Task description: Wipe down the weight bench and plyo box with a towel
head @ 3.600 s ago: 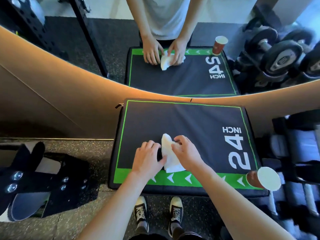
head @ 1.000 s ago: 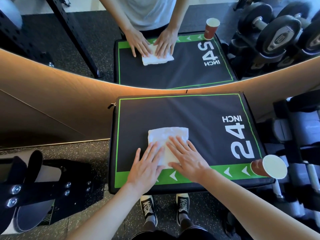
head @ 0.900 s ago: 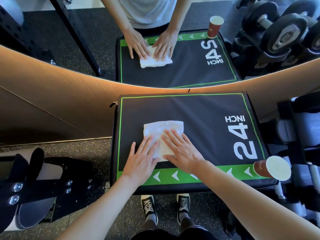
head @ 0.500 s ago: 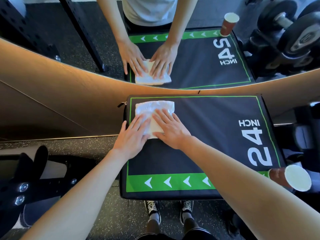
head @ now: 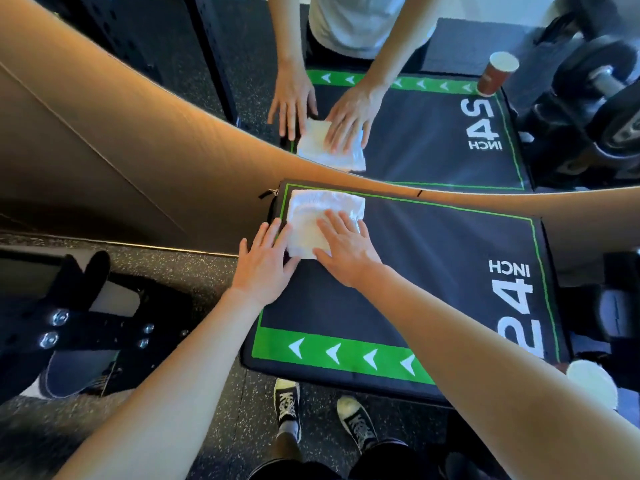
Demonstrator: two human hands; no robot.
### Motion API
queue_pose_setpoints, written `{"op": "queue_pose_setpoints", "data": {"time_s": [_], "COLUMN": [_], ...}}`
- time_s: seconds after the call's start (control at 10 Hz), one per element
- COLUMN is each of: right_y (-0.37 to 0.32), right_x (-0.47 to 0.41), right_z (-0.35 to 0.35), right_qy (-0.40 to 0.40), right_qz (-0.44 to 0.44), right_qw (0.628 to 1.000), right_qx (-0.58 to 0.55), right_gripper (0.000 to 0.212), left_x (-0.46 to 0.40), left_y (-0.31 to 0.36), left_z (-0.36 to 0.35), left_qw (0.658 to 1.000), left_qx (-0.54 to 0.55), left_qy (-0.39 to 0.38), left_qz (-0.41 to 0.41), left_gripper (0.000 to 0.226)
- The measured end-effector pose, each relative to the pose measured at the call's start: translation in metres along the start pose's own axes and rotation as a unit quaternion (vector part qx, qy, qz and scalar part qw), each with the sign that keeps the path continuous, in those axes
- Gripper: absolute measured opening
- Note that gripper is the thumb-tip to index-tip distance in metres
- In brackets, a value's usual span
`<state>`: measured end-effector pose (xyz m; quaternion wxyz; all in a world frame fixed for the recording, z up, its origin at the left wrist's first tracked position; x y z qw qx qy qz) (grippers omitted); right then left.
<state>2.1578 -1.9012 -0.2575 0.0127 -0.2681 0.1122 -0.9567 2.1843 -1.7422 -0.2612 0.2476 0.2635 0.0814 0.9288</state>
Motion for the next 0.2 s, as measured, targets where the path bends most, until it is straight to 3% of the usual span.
{"op": "queue_pose_setpoints", "data": {"time_s": [0.1, 0.2], "right_y": [-0.035, -0.091], "right_x": [0.015, 0.033], "right_z": [0.0, -0.02], "right_qy": [0.019, -0.013], "right_qz": [0.051, 0.143], "right_qw": [0.998, 0.989], "right_qx": [0.018, 0.045], "right_gripper": [0.063, 0.063], "left_x": [0.047, 0.11], "left_y": [-0.03, -0.055], "left_z": [-0.01, -0.028], "left_qw": [0.994, 0.977], "left_qx": [0.04, 0.073], "left_qy": [0.027, 0.071], "left_qz": [0.097, 0.186], "left_gripper": [0.07, 0.069]}}
Point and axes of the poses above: each hand's wrist, its own x-axis away from the middle knuckle, its own z-axis out of the back of the hand, y = z × x, the point moved 10 cm from there along -x, towards the middle knuckle, and after that the axes turned 15 degrees about -y, right-handed, at the moved point
